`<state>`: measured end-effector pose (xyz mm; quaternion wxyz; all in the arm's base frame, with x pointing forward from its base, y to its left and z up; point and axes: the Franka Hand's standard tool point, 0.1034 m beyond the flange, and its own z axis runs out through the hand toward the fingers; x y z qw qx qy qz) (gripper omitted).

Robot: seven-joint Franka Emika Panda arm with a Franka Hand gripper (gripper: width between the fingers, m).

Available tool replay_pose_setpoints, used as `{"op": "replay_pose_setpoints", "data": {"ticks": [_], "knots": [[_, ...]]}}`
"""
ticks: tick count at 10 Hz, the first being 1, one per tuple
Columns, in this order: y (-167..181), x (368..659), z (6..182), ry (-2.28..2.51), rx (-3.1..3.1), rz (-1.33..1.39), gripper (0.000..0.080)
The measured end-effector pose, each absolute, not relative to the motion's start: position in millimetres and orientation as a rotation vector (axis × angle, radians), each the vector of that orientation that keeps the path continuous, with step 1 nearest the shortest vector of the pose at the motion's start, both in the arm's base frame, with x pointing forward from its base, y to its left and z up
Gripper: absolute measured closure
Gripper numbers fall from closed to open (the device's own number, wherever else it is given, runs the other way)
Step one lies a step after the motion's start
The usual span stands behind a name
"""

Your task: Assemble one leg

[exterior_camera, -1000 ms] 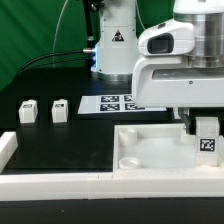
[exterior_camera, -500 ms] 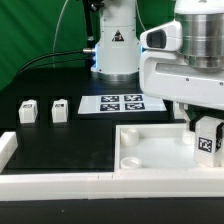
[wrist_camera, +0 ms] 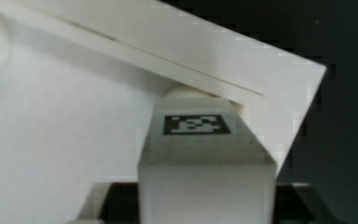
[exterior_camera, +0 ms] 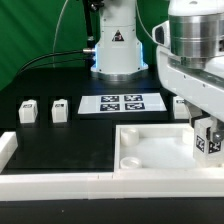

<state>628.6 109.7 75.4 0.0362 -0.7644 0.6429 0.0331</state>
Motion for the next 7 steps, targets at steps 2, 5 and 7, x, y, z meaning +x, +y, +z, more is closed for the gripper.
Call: {"op": "replay_pose_setpoints", "data": {"ticks": [2,5,7], "knots": [[111.1,628.4,75.5,2.131,-2.211,0.111,0.0506],[112.4,628.5,75.8,2.271,-2.063,0.127,0.0505],[113.0,628.1,75.1,2.208,-2.127,0.126,0.0328]]}}
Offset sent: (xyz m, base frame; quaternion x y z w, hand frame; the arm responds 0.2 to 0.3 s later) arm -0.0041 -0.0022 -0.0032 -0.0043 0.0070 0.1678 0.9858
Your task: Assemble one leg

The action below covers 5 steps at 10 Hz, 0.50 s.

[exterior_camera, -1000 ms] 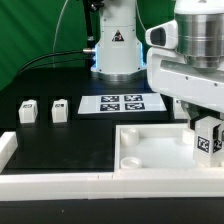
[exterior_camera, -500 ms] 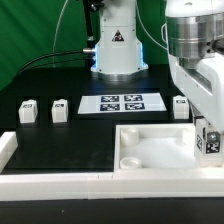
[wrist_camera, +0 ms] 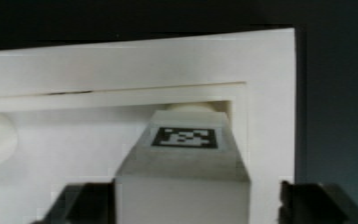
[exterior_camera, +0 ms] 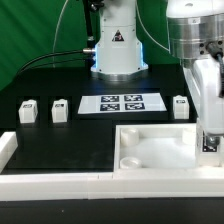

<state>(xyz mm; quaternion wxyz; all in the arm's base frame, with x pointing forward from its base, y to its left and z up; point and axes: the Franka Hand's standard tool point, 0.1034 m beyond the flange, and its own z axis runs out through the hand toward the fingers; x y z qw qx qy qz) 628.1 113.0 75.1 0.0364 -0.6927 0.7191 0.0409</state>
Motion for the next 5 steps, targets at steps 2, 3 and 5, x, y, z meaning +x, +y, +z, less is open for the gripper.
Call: {"op": "replay_pose_setpoints", "data": {"ticks": [2,3,5], "knots": [[113.3,628.0,74.9,2.13,-2.202,0.122,0.0191],[113.4,627.7,74.7,2.005,-2.313,0.116,0.0162],[113.4,624.9,72.8,1.698,-2.548,0.119,0.0152]]}}
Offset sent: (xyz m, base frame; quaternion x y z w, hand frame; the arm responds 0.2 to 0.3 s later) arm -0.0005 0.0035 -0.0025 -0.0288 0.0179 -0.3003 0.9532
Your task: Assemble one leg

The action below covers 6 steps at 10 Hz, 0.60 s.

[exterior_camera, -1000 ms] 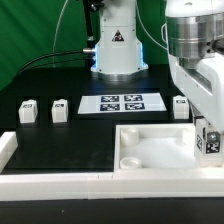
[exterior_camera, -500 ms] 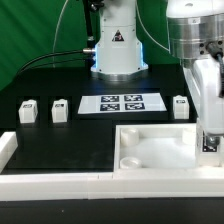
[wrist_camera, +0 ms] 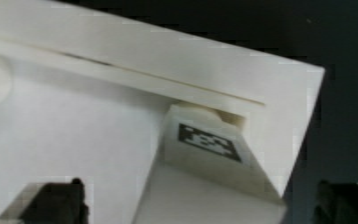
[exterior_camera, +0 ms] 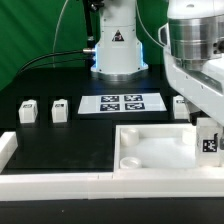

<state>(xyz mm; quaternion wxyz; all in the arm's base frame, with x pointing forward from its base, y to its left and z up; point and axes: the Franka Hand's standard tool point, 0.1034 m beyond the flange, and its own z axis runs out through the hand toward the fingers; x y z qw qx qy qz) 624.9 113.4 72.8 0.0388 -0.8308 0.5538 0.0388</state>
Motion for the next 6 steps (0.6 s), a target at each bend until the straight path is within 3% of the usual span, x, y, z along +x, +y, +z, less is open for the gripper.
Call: {"op": "replay_pose_setpoints", "data": {"ticks": [6], "knots": [[115.4,625.7,74.4,0.708,-3.007,0.053,0.0151]]}}
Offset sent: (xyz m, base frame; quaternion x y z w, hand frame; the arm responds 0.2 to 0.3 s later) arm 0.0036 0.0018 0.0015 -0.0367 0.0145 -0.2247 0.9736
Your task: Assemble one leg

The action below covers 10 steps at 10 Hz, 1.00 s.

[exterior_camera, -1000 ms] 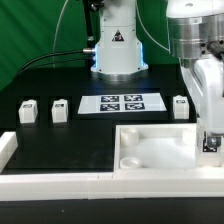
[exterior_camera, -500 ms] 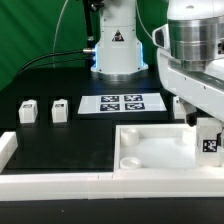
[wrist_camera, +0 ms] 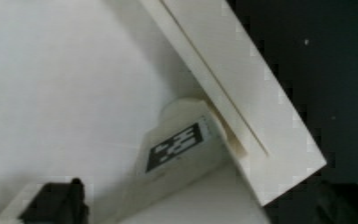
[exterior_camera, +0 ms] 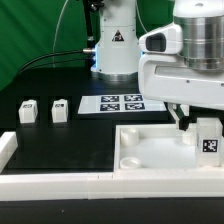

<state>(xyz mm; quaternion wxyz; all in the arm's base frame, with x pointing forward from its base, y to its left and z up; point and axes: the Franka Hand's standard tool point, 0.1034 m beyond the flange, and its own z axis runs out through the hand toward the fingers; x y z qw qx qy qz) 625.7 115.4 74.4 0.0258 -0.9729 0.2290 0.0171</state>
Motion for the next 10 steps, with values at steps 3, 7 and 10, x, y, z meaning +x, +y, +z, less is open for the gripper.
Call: {"op": "replay_pose_setpoints", "data": {"ticks": [3,7,10], "knots": [[112.2,626.9,75.1,0.203,-3.095,0.033,0.0151],[106.3,628.1,75.2,-0.121,-3.099,0.026,0.0178],[106.2,628.1,75.2,-0.121,-3.099,0.025,0.0368]]}}
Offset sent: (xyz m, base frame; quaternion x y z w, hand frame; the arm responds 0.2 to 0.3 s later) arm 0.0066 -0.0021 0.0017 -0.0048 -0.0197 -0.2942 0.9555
